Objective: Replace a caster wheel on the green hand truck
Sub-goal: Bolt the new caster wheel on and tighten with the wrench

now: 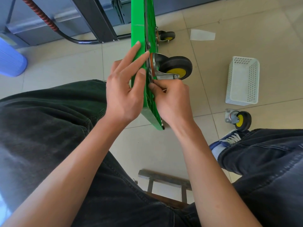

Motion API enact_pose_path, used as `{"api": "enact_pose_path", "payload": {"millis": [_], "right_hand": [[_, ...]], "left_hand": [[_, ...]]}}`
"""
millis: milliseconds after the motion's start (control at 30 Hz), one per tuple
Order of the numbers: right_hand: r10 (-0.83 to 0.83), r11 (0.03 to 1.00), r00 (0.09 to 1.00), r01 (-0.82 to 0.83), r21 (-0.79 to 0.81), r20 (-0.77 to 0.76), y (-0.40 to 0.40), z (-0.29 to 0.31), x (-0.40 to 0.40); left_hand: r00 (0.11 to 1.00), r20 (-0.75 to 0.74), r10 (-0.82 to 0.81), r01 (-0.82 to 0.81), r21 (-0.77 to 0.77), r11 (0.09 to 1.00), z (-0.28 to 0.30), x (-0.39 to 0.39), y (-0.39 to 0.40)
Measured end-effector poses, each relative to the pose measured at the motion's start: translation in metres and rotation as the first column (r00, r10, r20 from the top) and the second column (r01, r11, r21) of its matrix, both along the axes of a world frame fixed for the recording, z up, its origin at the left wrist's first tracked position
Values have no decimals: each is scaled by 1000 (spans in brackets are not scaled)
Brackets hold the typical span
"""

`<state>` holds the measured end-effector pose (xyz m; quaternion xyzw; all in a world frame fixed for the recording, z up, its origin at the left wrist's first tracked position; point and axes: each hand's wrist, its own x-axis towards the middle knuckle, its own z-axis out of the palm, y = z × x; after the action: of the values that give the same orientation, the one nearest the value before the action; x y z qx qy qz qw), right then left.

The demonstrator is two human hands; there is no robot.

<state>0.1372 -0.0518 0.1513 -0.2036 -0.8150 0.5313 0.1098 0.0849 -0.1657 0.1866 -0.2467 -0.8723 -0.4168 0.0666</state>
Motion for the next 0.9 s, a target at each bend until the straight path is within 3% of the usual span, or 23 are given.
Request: {"api": "enact_pose_path", "payload": {"millis": [600, 900], "right_hand": [[147, 987, 985, -140, -81, 85, 38, 10, 9], [3, 993, 994, -15, -116, -105, 22, -13, 7]], "left_hand": [[1000, 7, -3, 3, -4, 1000, 1, 0, 0], [1000, 7, -2, 1, 12, 1000, -2, -1, 1]]}}
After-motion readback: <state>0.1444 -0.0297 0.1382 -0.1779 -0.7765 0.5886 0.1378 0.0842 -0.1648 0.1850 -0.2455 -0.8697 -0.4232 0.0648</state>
